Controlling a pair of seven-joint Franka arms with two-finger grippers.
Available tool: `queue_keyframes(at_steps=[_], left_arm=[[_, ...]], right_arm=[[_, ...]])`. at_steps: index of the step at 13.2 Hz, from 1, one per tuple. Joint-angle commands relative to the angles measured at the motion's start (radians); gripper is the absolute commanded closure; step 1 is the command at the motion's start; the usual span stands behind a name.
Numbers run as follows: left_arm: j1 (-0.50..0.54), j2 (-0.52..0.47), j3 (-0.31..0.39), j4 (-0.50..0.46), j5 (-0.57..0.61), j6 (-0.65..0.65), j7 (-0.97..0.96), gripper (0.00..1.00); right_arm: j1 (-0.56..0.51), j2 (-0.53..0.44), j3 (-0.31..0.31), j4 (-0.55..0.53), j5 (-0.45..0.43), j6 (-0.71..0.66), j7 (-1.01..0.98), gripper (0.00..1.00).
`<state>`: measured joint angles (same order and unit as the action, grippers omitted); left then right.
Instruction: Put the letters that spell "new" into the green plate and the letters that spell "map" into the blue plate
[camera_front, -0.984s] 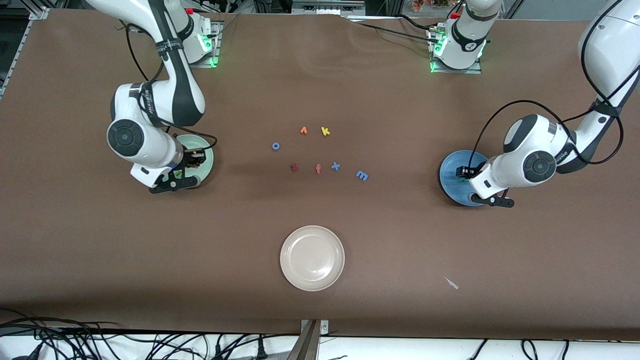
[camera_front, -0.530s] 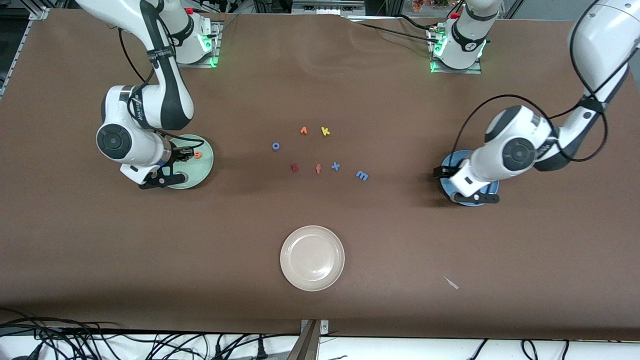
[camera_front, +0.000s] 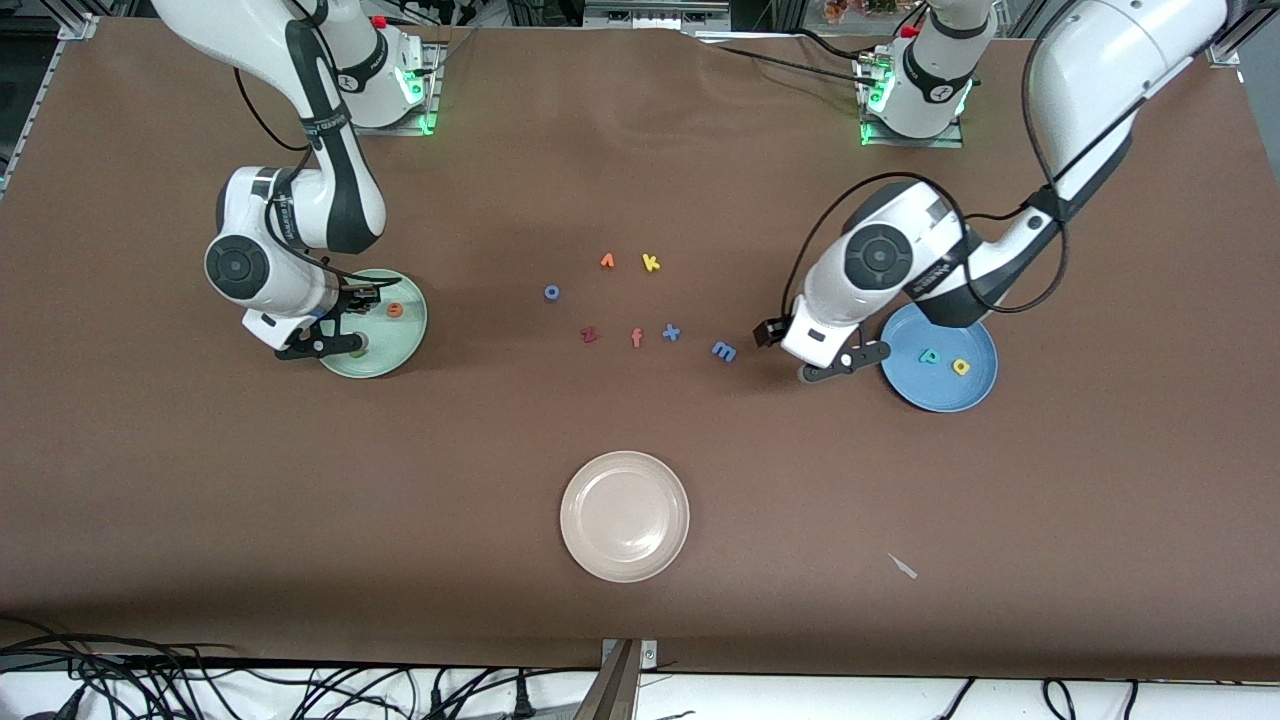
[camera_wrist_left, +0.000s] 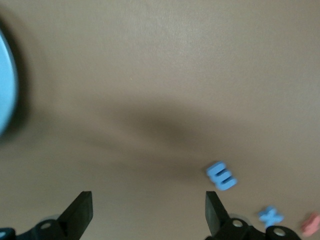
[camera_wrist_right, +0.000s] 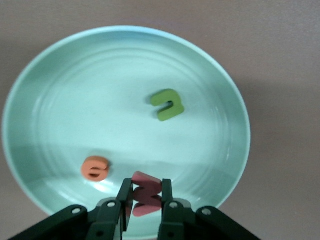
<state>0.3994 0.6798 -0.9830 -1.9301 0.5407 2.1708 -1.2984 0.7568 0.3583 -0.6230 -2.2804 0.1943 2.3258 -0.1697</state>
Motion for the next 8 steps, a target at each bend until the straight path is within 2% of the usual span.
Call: queue_keyframes(at_steps=[1, 2, 5, 7, 8], left_arm=[[-0.115, 0.030, 0.094, 0.022, -0.015, 0.090, -0.251, 0.01], [-0.176, 0.030, 0.145, 0.022, -0.013, 0.137, -0.331, 0.01], [-0.319, 0.032, 0.274, 0.022, -0.011, 0.266, -0.513, 0.01], [-0.365, 0.047, 0.310, 0.022, -0.005, 0.294, -0.567, 0.02], [-0.372, 0.053, 0.320, 0.025, -0.005, 0.297, -0.573, 0.03]], right_arm=[[0.004, -0.013, -0.003, -0.045, 0.019, 0.055, -0.016, 0.16], [0.004, -0.019, -0.003, -0.042, 0.020, 0.046, -0.010, 0.00], [0.007, -0.041, 0.000, -0.027, 0.020, 0.012, 0.010, 0.00], [0.006, -0.068, -0.001, 0.016, 0.020, -0.043, 0.009, 0.00], [0.006, -0.081, -0.004, 0.056, 0.019, -0.112, 0.019, 0.00]])
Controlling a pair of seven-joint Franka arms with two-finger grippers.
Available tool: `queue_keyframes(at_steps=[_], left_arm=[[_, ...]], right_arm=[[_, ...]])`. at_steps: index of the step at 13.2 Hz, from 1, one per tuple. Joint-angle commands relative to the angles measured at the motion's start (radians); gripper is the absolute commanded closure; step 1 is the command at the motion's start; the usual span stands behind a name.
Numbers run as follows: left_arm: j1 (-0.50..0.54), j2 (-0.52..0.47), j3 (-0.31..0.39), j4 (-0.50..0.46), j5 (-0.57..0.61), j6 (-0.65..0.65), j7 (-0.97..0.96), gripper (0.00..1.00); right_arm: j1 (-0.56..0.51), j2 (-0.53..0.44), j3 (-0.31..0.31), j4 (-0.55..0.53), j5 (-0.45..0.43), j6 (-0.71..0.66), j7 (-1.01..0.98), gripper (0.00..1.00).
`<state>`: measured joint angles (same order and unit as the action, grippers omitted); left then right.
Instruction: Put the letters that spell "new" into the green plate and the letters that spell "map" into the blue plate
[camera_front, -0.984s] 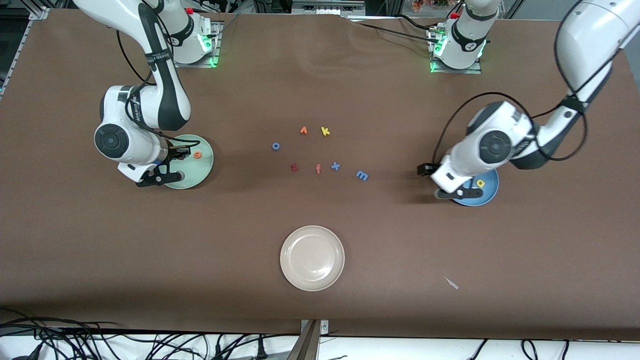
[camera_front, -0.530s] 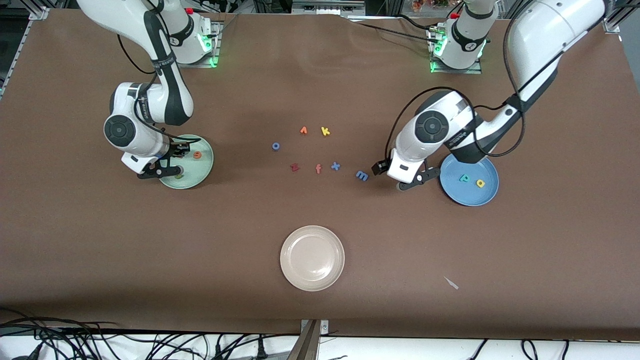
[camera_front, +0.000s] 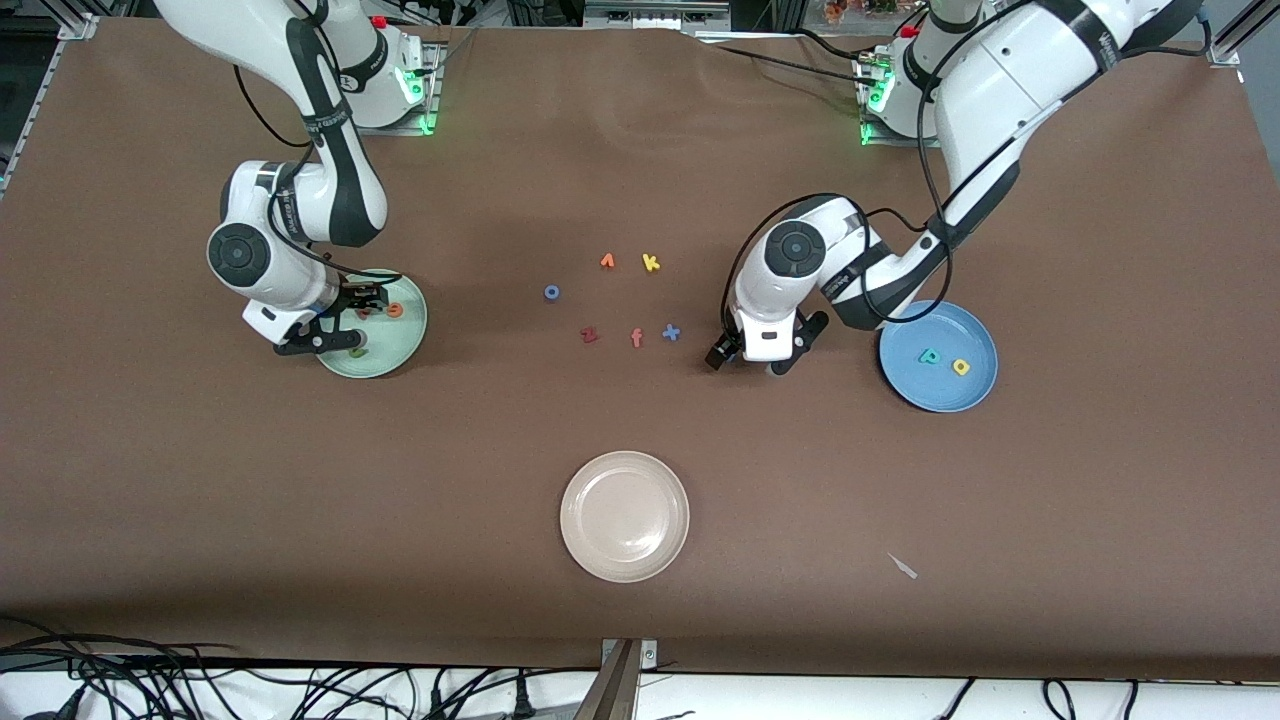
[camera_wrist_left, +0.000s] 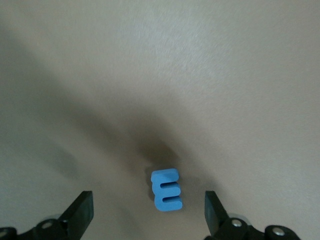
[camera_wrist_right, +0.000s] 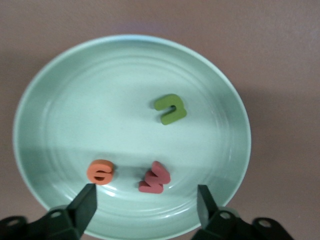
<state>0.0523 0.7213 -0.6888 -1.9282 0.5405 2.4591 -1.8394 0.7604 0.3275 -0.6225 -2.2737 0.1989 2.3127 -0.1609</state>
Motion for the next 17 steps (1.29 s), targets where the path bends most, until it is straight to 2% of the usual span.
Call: queue_keyframes(at_steps=[1, 5, 8, 10, 12, 15, 17], left_arm=[[-0.028, 0.020, 0.028, 0.034, -0.005, 0.017, -0.032, 0.07], [-0.058, 0.033, 0.055, 0.035, -0.004, 0.020, -0.032, 0.27], [-0.075, 0.039, 0.064, 0.044, -0.007, 0.021, -0.034, 0.29], [-0.075, 0.041, 0.064, 0.046, -0.004, 0.021, -0.040, 0.35], [-0.075, 0.041, 0.066, 0.046, -0.002, 0.021, -0.038, 0.53], [-0.075, 0.040, 0.068, 0.044, -0.001, 0.021, -0.026, 0.78], [-0.074, 0.037, 0.066, 0.043, 0.036, 0.015, -0.024, 0.89]], right_arm=[[0.002, -0.051, -0.017, 0.094, 0.013, -0.161, 0.012, 0.00], [0.002, -0.051, -0.081, 0.337, -0.007, -0.419, 0.011, 0.00], [0.002, -0.051, -0.127, 0.486, -0.013, -0.571, 0.011, 0.00], [0.002, -0.051, -0.169, 0.597, -0.013, -0.717, 0.014, 0.00], [0.002, -0.053, -0.200, 0.727, -0.012, -0.823, 0.007, 0.00], [-0.003, -0.053, -0.212, 0.802, -0.010, -0.866, -0.002, 0.00], [-0.004, -0.053, -0.233, 0.861, -0.007, -0.921, 0.010, 0.00]])
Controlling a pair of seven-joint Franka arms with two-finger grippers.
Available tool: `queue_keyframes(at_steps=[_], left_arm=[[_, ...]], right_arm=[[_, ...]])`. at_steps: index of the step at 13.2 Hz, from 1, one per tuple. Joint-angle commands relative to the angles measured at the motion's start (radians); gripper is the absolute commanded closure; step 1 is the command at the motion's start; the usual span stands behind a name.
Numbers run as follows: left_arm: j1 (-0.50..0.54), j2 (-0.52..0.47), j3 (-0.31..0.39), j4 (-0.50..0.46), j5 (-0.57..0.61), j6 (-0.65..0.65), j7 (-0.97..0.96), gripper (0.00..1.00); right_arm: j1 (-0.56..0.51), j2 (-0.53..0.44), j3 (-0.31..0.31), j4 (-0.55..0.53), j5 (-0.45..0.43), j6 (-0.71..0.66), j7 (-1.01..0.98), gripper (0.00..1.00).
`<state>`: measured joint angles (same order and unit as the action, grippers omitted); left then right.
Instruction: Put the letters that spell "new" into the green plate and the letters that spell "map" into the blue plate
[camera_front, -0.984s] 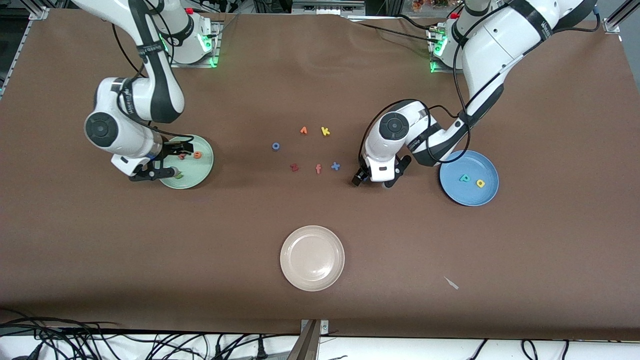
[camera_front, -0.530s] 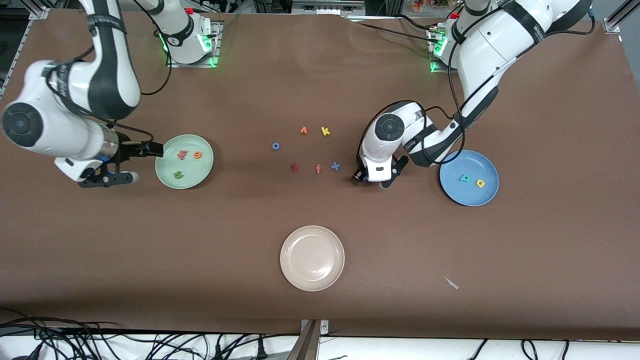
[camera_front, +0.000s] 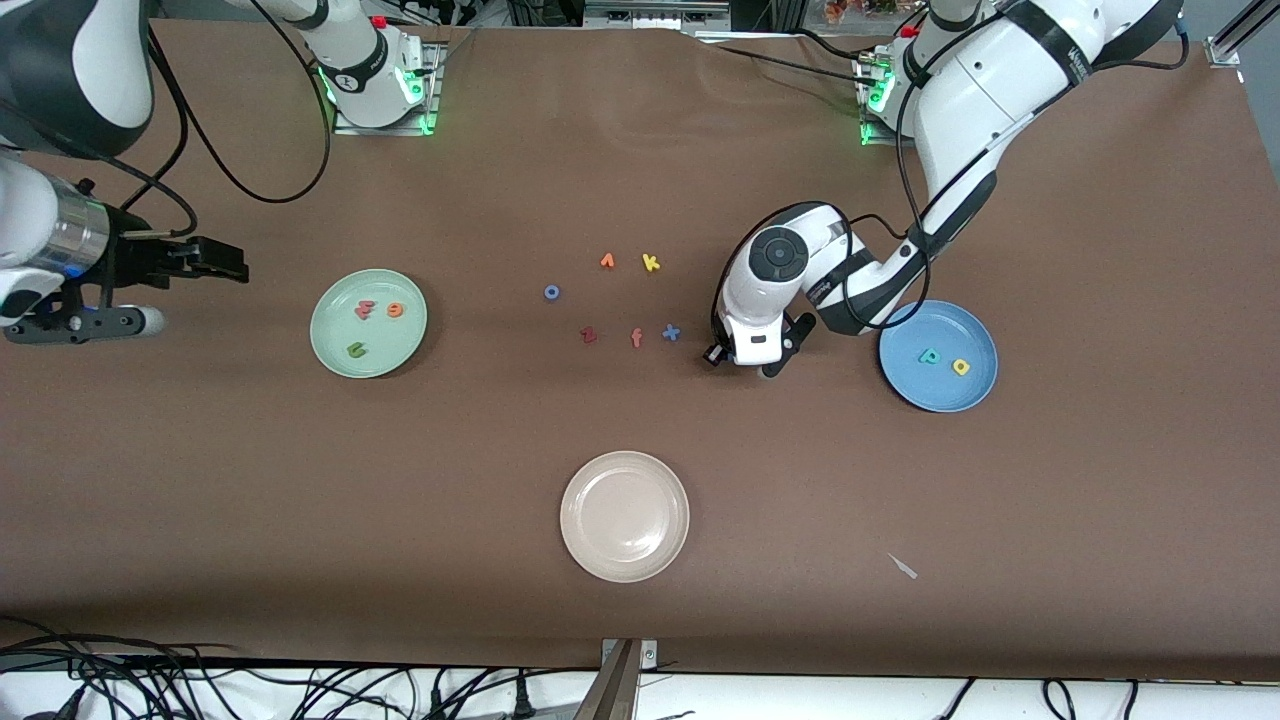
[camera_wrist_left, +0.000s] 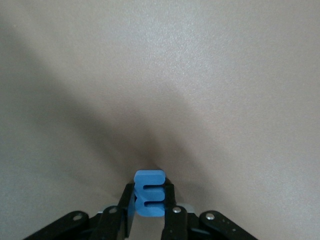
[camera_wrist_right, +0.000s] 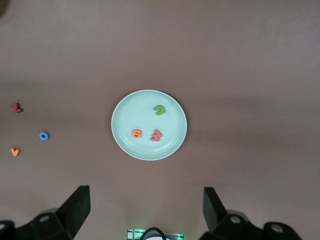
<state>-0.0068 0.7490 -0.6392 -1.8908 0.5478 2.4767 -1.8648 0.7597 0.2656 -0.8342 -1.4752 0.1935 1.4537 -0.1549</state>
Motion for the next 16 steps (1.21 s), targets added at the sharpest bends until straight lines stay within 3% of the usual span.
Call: queue_keyframes(at_steps=[1, 3, 6, 9, 11, 13, 16], left_arm=[[-0.013, 0.004, 0.016, 0.006, 0.030, -0.005, 0.004, 0.92], [0.005, -0.037, 0.009, 0.004, 0.029, -0.034, 0.068, 0.97], [0.086, -0.135, -0.040, 0.006, 0.009, -0.209, 0.316, 0.96], [0.368, -0.155, -0.207, -0.005, -0.008, -0.375, 0.667, 0.96], [0.522, -0.151, -0.272, -0.027, -0.008, -0.464, 0.888, 0.95], [0.586, -0.146, -0.271, -0.068, -0.005, -0.467, 1.037, 0.95], [0.691, -0.137, -0.269, -0.103, 0.000, -0.466, 1.235, 0.91]], right_arm=[[-0.005, 0.009, -0.043, 0.085, 0.023, -0.070, 0.005, 0.00], [-0.002, 0.017, -0.039, 0.102, 0.014, -0.072, 0.002, 0.00], [0.004, 0.017, -0.036, 0.108, 0.018, -0.062, -0.003, 0.00], [0.009, 0.007, -0.033, 0.108, 0.018, -0.091, 0.000, 0.00], [0.007, 0.010, -0.031, 0.108, 0.026, -0.069, 0.008, 0.00], [0.013, 0.009, -0.022, 0.105, 0.026, -0.062, 0.015, 0.00], [-0.022, -0.020, 0.055, 0.098, 0.007, -0.055, 0.058, 0.00]])
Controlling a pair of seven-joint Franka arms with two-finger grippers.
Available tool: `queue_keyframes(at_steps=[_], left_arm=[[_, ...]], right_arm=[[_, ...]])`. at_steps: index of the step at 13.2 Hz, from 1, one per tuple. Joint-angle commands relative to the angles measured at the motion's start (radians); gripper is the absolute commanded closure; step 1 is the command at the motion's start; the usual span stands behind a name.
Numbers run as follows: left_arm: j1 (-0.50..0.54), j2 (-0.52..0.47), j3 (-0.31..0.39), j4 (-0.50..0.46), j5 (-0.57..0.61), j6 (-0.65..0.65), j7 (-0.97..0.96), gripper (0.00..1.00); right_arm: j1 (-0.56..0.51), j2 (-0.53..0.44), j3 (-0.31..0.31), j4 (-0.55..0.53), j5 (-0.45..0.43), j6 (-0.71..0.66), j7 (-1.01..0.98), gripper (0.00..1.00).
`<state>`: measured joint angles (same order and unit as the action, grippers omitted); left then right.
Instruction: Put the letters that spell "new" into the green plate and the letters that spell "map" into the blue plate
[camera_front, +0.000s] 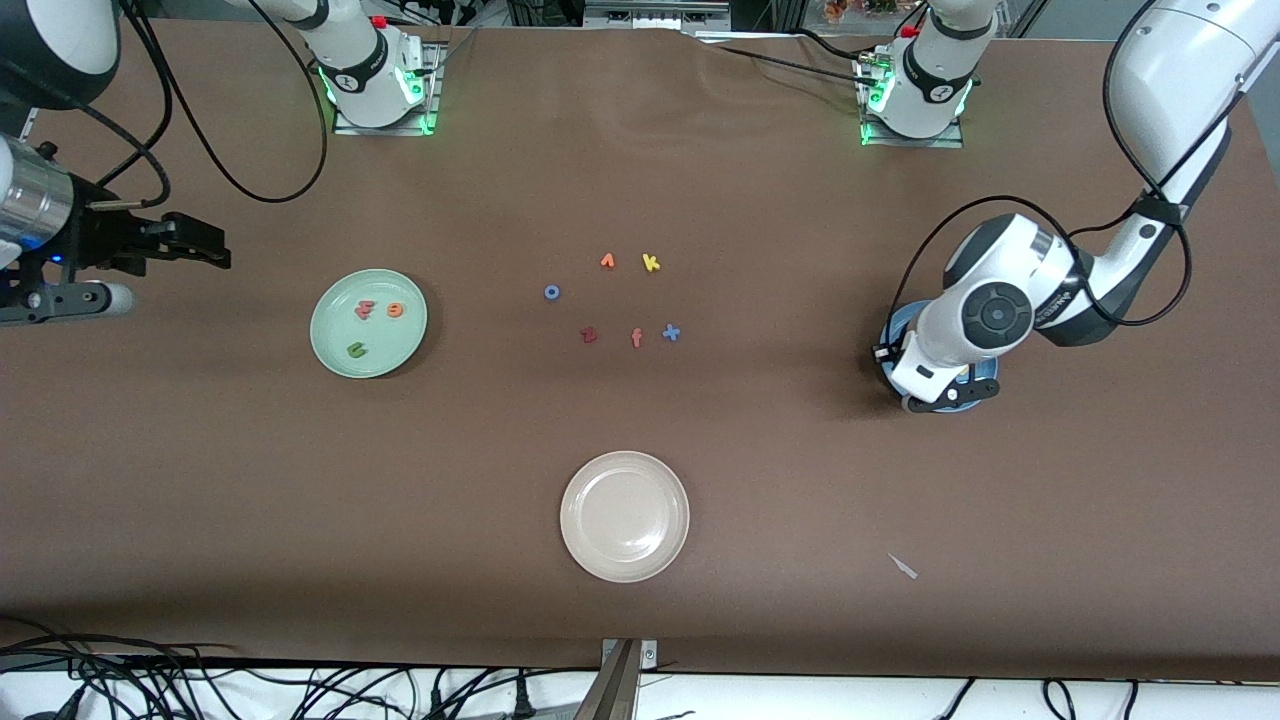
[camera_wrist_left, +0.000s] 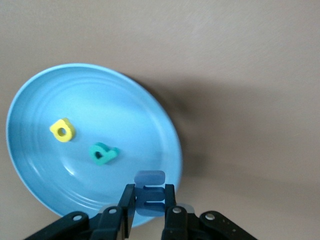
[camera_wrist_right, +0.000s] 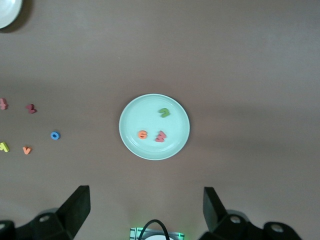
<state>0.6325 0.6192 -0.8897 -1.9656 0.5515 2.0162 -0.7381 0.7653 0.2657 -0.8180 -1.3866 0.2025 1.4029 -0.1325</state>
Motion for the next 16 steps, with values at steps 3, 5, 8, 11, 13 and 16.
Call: queue_keyframes(at_steps=[3, 5, 8, 11, 13, 16], left_arm=[[0.076, 0.025, -0.012, -0.048, 0.005, -0.001, 0.144, 0.81], [0.085, 0.028, -0.012, -0.047, 0.005, -0.001, 0.146, 0.51], [0.087, 0.013, -0.023, -0.017, -0.001, -0.005, 0.144, 0.00], [0.081, -0.016, -0.066, 0.107, -0.010, -0.089, 0.140, 0.00], [0.040, -0.013, -0.074, 0.227, -0.012, -0.228, 0.140, 0.00], [-0.033, 0.005, -0.071, 0.410, -0.013, -0.391, 0.141, 0.00]], right_arm=[[-0.150, -0.058, 0.194, -0.006, -0.043, 0.011, 0.037, 0.00], [-0.274, -0.120, 0.362, -0.069, -0.124, 0.060, 0.039, 0.00], [-0.389, -0.229, 0.470, -0.219, -0.146, 0.149, 0.048, 0.00], [-0.545, -0.278, 0.633, -0.276, -0.179, 0.175, 0.088, 0.00], [-0.688, -0.286, 0.785, -0.281, -0.215, 0.188, 0.088, 0.00], [-0.787, -0.284, 0.882, -0.275, -0.218, 0.182, 0.112, 0.00]])
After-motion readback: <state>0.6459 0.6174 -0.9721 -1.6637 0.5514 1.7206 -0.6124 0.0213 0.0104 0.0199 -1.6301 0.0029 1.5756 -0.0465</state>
